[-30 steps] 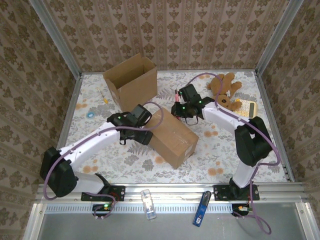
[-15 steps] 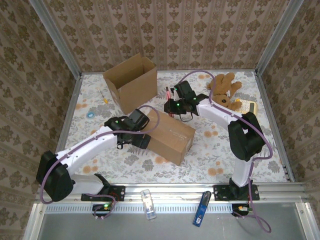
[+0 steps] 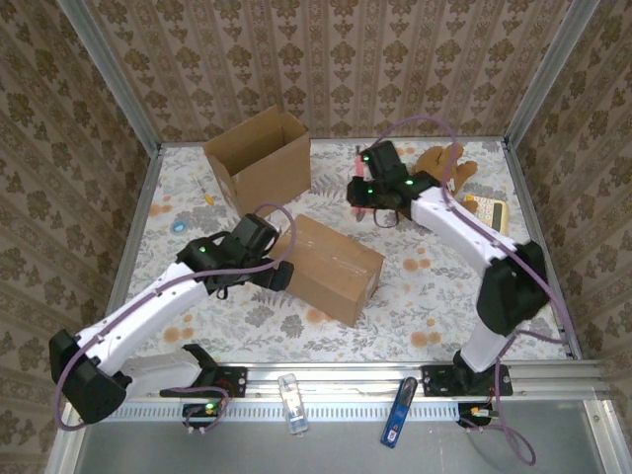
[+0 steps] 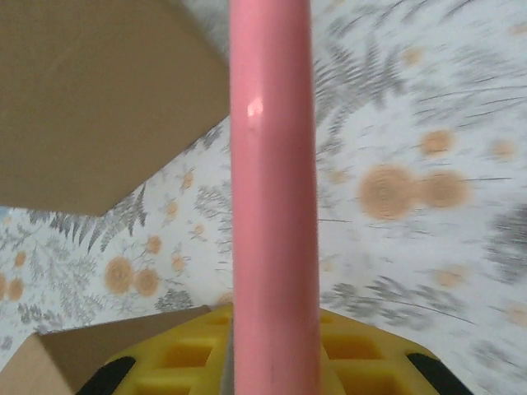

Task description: Unpack the express box

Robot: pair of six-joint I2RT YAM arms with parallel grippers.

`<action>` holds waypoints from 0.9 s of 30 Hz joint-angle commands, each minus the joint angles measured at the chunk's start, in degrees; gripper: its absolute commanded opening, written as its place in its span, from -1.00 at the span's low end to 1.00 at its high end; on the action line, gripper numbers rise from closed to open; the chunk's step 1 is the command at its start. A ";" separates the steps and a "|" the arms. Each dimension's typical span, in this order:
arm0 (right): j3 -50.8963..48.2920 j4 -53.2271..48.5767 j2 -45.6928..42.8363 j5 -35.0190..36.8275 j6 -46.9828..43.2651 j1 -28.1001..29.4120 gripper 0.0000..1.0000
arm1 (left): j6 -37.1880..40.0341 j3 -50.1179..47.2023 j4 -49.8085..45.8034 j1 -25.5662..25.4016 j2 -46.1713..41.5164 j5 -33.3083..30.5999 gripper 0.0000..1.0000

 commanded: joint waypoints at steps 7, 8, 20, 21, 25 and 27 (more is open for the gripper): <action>-22.04 -12.49 -28.18 9.67 3.48 -0.15 -1.00 | 0.59 8.23 -5.63 2.80 -1.65 2.11 1.00; -24.88 -13.21 -30.84 9.19 4.46 0.19 -1.00 | 0.72 8.97 -4.59 3.52 -1.21 2.49 1.00; -45.38 -4.91 -39.84 5.92 19.20 6.78 -1.00 | 3.35 10.17 14.88 7.31 9.17 11.01 1.00; -45.49 -4.01 -39.20 6.01 20.07 7.49 -1.00 | 3.55 9.98 16.00 7.32 9.89 10.90 1.00; -45.54 0.83 -35.87 5.77 23.68 10.54 -1.00 | 4.32 9.67 18.94 7.31 12.47 9.56 1.00; -45.15 2.40 -34.10 5.37 24.72 11.69 -1.00 | 4.65 9.20 20.04 7.44 13.07 9.09 1.00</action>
